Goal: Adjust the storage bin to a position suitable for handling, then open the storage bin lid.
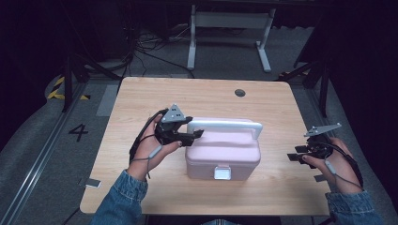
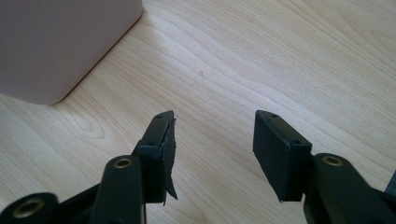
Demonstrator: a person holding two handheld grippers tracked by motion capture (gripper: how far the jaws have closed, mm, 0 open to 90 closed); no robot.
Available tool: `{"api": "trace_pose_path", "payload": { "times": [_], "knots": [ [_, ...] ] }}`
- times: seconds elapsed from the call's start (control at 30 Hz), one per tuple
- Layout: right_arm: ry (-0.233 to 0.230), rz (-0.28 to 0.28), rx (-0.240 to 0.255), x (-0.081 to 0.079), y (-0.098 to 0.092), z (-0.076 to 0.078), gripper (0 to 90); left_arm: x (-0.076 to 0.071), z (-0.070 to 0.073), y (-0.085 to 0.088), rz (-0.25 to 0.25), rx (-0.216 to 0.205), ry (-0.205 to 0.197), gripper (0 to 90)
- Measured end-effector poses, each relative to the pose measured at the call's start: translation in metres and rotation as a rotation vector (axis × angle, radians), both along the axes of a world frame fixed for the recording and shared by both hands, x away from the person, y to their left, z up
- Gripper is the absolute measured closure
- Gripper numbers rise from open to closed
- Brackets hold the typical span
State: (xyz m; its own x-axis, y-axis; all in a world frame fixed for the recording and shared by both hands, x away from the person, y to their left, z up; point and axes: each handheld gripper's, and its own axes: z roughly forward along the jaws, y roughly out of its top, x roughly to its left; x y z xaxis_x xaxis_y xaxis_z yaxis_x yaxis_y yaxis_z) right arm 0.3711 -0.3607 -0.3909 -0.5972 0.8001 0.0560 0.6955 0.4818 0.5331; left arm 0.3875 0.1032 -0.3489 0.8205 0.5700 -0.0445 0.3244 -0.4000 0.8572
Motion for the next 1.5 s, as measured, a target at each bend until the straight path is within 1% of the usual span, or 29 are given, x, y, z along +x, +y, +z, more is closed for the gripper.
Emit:
{"api": "trace_pose_path", "payload": {
  "times": [0.03,0.07,0.13,0.23,0.3,0.33,0.37,0.4,0.47,0.5,0.53,0.67,0.77,0.9,1.0,1.07,1.1,1.23,1.27,1.37,1.4,1.47,1.5],
  "knots": [
    [0.0,0.0,0.0,0.0,0.0,0.0,50.3,0.0,0.0,0.0,0.0,0.0,0.0,41.5],
    [-0.002,0.0,-0.002,0.0,0.0,0.0,50.3,0.0,-0.001,-0.002,-0.001,-0.005,-0.004,41.5],
    [-0.004,0.001,-0.001,0.0,0.0,0.0,50.3,-0.001,-0.002,-0.005,0.008,-0.012,-0.011,46.4],
    [-0.004,0.005,0.001,0.0,0.001,0.0,50.3,-0.001,-0.002,-0.006,0.015,-0.034,-0.018,56.8],
    [-0.002,0.005,0.001,0.001,0.002,0.0,50.3,-0.004,0.001,-0.006,0.021,-0.046,-0.013,68.3],
    [0.001,0.003,0.003,0.001,0.002,0.0,50.3,-0.005,0.003,-0.006,0.017,-0.047,-0.02,71.5],
    [0.001,0.003,0.001,0.001,0.001,-0.001,50.3,-0.006,0.005,-0.006,0.012,-0.063,-0.029,75.4],
    [0.001,0.002,0.001,0.001,0.001,-0.001,50.3,-0.006,0.007,-0.006,0.006,-0.058,-0.029,76.5],
    [0.001,0.002,0.004,0.001,0.002,-0.001,50.3,-0.007,0.007,-0.007,0.011,-0.043,-0.043,77.1],
    [0.0,0.001,0.005,0.0,0.002,-0.001,50.3,-0.007,0.008,-0.008,0.014,-0.039,-0.038,77.8],
    [-0.004,0.004,0.005,0.001,0.002,-0.001,50.3,-0.007,0.008,-0.008,0.011,-0.041,-0.031,78.1],
    [-0.004,0.001,0.005,0.0,0.001,-0.001,50.3,-0.007,0.011,-0.01,0.016,-0.035,-0.041,78.9],
    [-0.01,-0.001,0.006,0.0,0.0,0.0,50.4,-0.006,0.012,-0.011,0.017,-0.035,-0.025,79.0],
    [-0.01,-0.001,0.009,-0.001,0.0,0.001,50.3,-0.005,0.014,-0.011,0.014,-0.027,-0.025,78.9],
    [-0.002,-0.008,0.011,-0.001,-0.002,0.0,50.3,-0.004,0.017,-0.012,0.011,-0.029,-0.026,78.6],
    [-0.009,-0.008,0.012,0.0,-0.004,0.0,50.4,-0.003,0.02,-0.013,0.015,-0.028,-0.034,78.3],
    [-0.01,-0.01,0.014,0.0,-0.004,0.0,50.3,-0.003,0.022,-0.014,0.016,-0.019,-0.039,78.1],
    [-0.011,-0.011,0.018,-0.001,-0.005,0.001,50.3,0.0,0.025,-0.014,0.023,-0.023,-0.037,77.4],
    [-0.006,-0.014,0.02,-0.001,-0.005,0.001,50.3,0.001,0.025,-0.014,0.026,-0.028,-0.035,77.2],
    [-0.007,-0.012,0.021,-0.001,-0.005,0.001,50.3,0.004,0.026,-0.013,0.036,-0.046,-0.037,75.3],
    [-0.007,-0.012,0.022,-0.001,-0.005,0.001,50.3,0.006,0.027,-0.012,0.041,-0.051,-0.045,74.5],
    [-0.006,-0.014,0.022,-0.001,-0.006,0.001,50.3,0.008,0.03,-0.009,0.047,-0.081,-0.056,71.9],
    [-0.005,-0.014,0.022,-0.001,-0.006,0.001,50.3,0.009,0.033,-0.008,0.051,-0.086,-0.052,70.7]
  ]
}}
